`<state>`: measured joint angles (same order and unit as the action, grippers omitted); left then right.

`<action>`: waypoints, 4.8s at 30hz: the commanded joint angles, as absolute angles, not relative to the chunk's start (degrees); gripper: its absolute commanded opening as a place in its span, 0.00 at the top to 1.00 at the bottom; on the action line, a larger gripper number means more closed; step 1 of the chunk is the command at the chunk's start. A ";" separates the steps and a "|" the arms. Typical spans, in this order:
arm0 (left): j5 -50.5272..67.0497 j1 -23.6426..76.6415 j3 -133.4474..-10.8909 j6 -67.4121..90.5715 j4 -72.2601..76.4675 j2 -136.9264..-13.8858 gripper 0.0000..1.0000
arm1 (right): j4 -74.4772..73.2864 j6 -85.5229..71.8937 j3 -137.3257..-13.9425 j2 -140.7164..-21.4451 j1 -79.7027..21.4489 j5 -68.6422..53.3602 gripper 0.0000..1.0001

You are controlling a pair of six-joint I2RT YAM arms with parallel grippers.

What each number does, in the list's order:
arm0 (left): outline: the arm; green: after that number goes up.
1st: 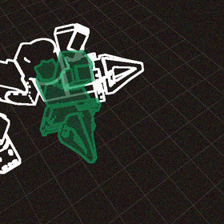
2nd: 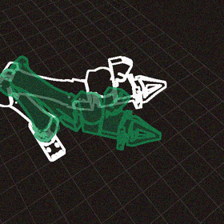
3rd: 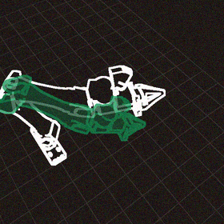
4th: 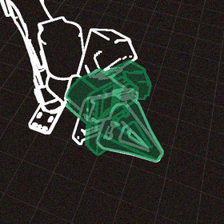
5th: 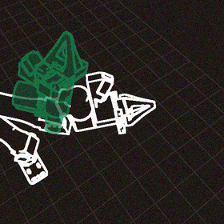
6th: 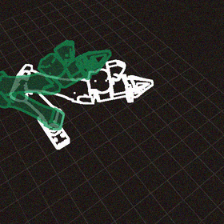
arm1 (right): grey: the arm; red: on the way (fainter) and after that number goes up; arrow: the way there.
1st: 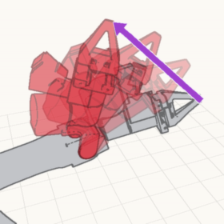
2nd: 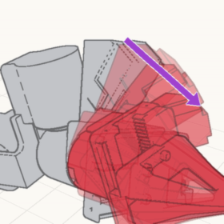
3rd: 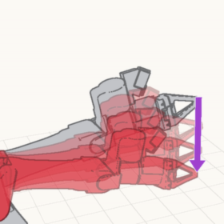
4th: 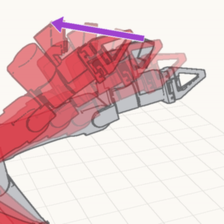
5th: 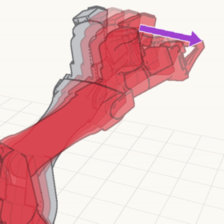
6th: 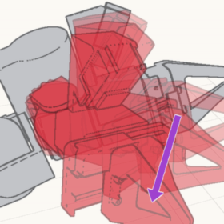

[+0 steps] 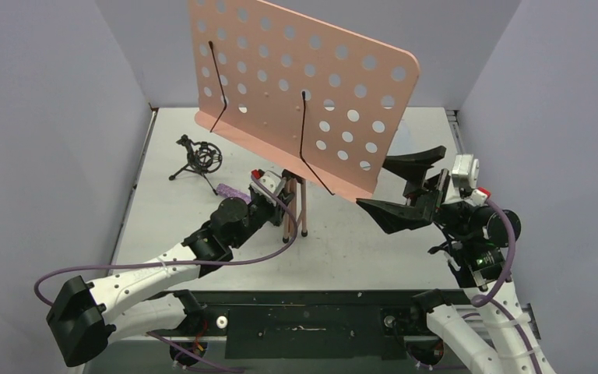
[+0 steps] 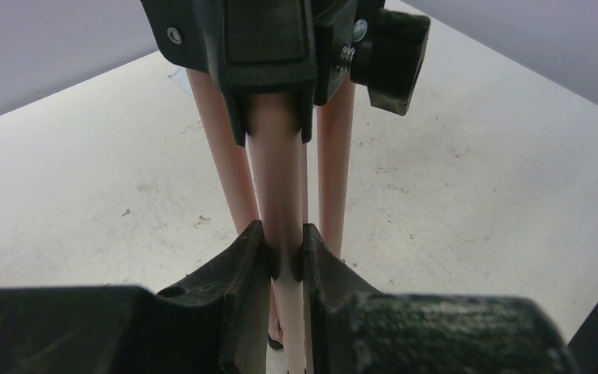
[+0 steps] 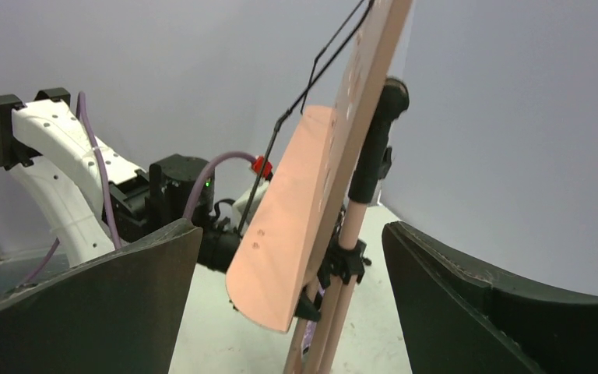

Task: Set up the instrument practice props

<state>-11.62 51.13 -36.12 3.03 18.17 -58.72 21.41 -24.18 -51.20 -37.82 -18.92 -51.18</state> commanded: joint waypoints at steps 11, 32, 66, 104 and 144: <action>-10.58 50.80 -35.46 4.19 21.66 -56.97 1.00 | 17.85 -20.85 -36.64 -29.58 -19.43 -42.79 0.10; -3.61 50.82 -33.00 3.82 24.52 -55.14 1.00 | 52.21 -29.33 -27.18 -56.63 -19.74 -46.45 0.10; 3.27 51.06 -30.42 4.45 26.37 -52.19 1.00 | 73.73 -42.49 -55.88 -85.36 -33.15 -62.49 0.29; 0.44 51.05 -32.41 2.51 23.29 -51.14 1.00 | 60.70 -34.09 -61.64 -76.46 -33.40 -52.82 0.95; -3.20 51.06 -30.05 -3.35 25.60 -49.66 1.00 | 62.32 -30.29 -71.67 -76.82 -33.30 -52.03 0.95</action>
